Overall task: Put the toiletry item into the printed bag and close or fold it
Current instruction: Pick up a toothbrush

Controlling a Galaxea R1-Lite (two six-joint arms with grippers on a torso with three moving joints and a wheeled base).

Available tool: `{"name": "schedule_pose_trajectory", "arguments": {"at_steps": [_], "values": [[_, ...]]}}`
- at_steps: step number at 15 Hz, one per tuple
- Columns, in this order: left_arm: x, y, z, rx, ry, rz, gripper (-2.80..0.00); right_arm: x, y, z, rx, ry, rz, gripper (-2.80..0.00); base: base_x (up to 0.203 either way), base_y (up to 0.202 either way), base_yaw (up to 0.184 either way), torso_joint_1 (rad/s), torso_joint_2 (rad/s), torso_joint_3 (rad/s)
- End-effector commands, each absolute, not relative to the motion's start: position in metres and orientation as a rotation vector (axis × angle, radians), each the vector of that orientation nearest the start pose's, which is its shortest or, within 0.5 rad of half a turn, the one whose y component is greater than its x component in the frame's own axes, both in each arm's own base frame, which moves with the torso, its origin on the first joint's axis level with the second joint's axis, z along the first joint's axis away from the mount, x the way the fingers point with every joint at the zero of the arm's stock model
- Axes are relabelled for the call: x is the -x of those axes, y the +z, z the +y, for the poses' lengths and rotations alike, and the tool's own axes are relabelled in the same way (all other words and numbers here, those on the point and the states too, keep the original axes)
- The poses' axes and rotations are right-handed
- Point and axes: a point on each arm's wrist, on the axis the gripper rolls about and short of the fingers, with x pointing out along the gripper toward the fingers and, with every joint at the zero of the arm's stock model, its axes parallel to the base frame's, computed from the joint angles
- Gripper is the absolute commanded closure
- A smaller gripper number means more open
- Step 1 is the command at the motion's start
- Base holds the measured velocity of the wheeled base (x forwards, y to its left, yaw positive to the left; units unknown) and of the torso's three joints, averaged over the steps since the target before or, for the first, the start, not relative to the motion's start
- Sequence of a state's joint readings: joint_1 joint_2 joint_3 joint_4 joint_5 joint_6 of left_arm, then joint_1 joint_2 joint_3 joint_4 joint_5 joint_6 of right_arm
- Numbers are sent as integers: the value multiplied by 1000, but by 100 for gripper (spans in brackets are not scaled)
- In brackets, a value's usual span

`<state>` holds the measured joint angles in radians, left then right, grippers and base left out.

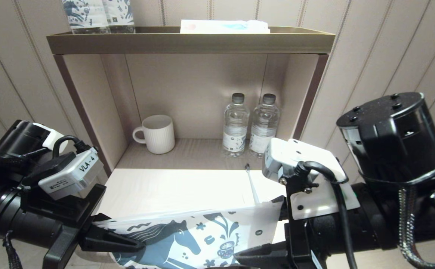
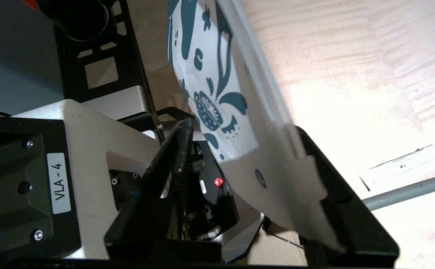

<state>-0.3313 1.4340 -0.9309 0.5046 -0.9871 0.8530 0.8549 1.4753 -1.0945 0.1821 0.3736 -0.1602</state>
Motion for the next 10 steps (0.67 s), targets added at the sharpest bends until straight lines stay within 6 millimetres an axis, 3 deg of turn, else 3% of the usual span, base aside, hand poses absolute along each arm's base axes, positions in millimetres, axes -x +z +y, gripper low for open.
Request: {"name": "schedule_pose_trajectory", "arguments": {"at_steps": [1,6,10], "values": [[-181,201,-82,-324,-1518,427,0,-157,250,193,278,1242,485,0,0,0,0,0,0,0],[-180,202,-82,-324,-1519,425,0,-157,246,194,285,1246,498,0,0,0,0,0,0,0],[-180,201,-82,-323,-1518,428,0,-166,242,208,288,1251,519,0,0,0,0,0,0,0]]}}
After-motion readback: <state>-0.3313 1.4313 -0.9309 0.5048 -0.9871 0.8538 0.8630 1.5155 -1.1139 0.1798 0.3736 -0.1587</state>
